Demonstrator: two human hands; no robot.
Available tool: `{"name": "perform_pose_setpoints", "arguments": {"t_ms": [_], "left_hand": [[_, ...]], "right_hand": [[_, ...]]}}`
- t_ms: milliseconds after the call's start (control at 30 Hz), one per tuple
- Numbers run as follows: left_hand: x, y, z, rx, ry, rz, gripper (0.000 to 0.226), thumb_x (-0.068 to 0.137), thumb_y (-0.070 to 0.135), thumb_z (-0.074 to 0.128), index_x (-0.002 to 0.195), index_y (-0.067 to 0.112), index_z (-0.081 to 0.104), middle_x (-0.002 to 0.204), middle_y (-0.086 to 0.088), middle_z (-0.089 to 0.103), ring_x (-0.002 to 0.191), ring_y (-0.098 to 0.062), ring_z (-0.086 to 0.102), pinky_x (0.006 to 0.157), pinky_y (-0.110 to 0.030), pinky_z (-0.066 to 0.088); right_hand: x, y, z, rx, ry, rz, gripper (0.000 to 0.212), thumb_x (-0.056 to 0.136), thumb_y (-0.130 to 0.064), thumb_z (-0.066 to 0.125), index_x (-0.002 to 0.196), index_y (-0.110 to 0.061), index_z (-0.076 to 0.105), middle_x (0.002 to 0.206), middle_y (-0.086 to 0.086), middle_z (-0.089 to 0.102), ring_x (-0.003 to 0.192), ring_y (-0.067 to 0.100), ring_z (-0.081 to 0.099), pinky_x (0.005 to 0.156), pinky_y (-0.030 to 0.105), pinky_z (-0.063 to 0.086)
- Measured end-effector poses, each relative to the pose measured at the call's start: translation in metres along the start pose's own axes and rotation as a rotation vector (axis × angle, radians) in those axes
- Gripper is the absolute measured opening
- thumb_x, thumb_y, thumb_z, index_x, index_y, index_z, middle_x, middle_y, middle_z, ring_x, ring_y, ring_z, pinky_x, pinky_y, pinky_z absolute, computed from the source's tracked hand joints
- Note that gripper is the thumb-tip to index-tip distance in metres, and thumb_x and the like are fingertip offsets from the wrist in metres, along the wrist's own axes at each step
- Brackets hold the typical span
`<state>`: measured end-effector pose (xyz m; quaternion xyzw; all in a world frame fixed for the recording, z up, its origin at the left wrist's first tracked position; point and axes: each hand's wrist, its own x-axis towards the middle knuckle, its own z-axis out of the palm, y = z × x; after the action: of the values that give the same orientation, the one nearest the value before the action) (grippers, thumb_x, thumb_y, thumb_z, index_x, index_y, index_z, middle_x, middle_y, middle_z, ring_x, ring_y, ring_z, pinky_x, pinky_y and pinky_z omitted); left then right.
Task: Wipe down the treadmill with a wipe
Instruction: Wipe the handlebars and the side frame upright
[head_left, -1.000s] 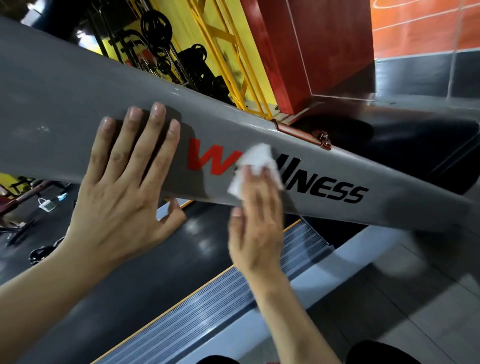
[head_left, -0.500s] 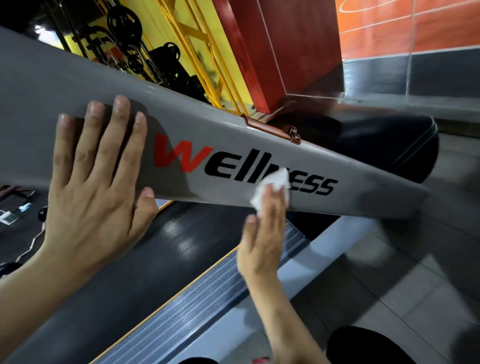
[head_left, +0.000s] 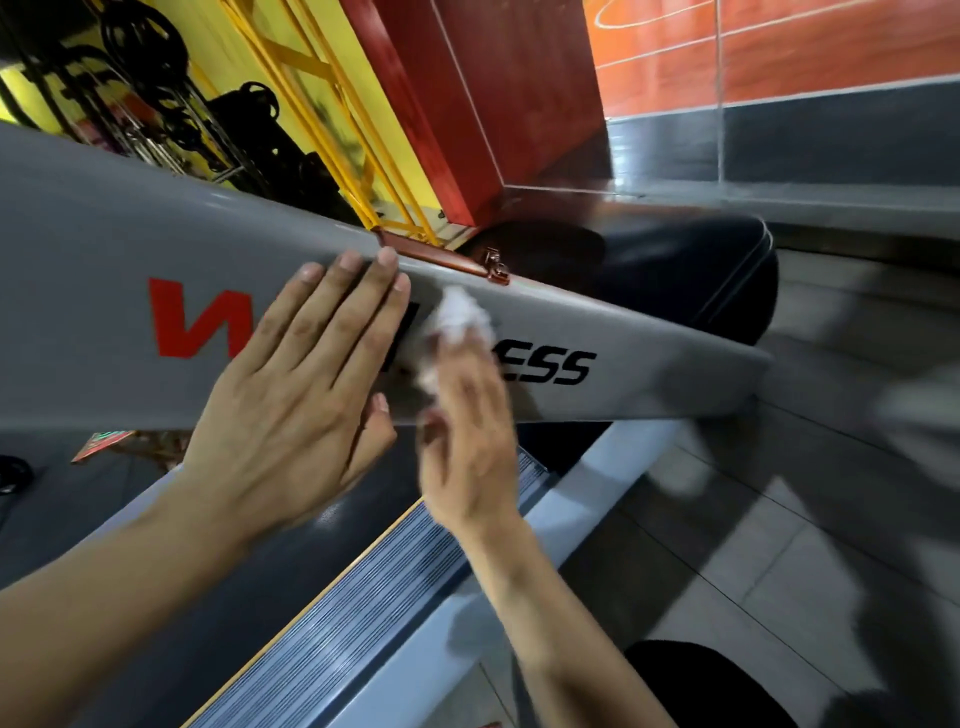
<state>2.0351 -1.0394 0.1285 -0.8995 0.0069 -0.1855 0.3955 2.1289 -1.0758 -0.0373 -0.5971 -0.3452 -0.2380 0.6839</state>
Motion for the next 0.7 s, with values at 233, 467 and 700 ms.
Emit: {"name": "perform_pose_setpoints", "arguments": {"t_ms": [233,467,700], "left_hand": [[0.009,0.009,0.017,0.088,0.008,0.031,0.067,0.100,0.025,0.035,0.160,-0.001,0.022,0.168,-0.019,0.017,0.157,-0.033,0.016,0.127,-0.052,0.018],[0.008,0.010,0.018,0.071,0.027,0.023,0.067,0.100,0.024,0.035,0.160,-0.002,0.021,0.168,-0.019,0.017,0.157,-0.033,0.015,0.128,-0.050,0.016],[0.007,0.011,0.019,0.083,0.053,0.025,0.068,0.099,0.024,0.036,0.160,-0.001,0.020,0.168,-0.019,0.018,0.157,-0.033,0.015,0.127,-0.052,0.017]], "right_hand": [[0.015,0.065,-0.025,-0.048,0.230,0.569,0.062,0.108,-0.044,0.020,0.157,-0.007,0.030,0.166,0.011,0.022,0.156,0.022,0.014,0.125,0.048,0.018],[0.013,0.033,-0.013,-0.083,0.113,0.120,0.050,0.104,-0.020,0.038,0.151,0.000,0.040,0.160,0.017,0.034,0.153,0.029,0.024,0.122,0.050,0.027],[-0.022,0.073,-0.019,-0.011,0.220,0.717,0.065,0.105,-0.045,0.024,0.161,-0.012,0.020,0.168,0.009,0.014,0.156,0.020,0.012,0.125,0.045,0.020]]}}
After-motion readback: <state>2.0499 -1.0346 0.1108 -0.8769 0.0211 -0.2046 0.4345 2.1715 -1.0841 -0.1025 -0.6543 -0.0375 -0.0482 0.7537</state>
